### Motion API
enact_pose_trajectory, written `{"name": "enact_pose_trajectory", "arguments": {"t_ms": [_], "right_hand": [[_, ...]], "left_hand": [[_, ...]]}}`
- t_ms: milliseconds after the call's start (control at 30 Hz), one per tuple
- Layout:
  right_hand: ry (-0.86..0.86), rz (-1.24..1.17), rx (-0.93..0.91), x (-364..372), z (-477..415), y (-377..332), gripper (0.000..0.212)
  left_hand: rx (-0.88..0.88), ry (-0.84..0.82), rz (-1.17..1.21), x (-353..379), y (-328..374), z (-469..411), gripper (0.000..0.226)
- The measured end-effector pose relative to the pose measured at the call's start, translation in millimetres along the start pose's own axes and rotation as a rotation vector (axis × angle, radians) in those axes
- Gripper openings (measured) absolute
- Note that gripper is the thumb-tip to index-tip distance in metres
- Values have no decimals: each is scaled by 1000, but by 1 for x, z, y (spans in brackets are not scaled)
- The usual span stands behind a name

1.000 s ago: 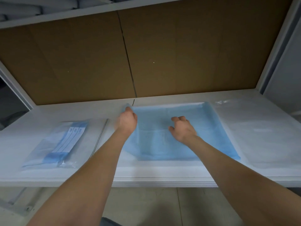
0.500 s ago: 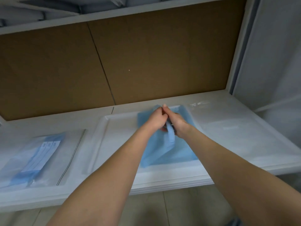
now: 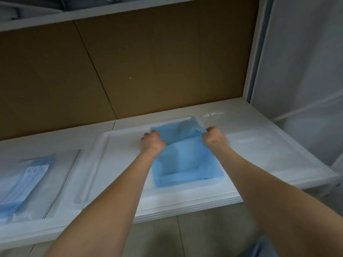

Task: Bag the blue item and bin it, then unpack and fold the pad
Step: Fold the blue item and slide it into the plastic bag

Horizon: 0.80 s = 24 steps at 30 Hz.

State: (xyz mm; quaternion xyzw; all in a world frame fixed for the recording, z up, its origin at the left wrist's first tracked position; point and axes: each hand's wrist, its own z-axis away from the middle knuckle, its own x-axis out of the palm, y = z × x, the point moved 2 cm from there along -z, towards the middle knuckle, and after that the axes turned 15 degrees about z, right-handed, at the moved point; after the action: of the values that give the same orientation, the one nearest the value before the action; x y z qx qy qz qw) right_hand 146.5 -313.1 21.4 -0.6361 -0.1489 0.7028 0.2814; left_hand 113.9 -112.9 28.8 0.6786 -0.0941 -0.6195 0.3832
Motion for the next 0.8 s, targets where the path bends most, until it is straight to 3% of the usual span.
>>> {"name": "enact_pose_trajectory", "arguments": {"t_ms": [167,367,800], "right_hand": [[-23,153,-66,13,3,2,33],[13,204,-47,22,-1,-1,34],[-67,154,-143,70,26,-56,32]], "left_hand": [[-217,-50,5,2,-39,-1,52],[-191,-105,52,-1,-45,4,48],[-268,-34,-5,-48,-98,-3,41]]}}
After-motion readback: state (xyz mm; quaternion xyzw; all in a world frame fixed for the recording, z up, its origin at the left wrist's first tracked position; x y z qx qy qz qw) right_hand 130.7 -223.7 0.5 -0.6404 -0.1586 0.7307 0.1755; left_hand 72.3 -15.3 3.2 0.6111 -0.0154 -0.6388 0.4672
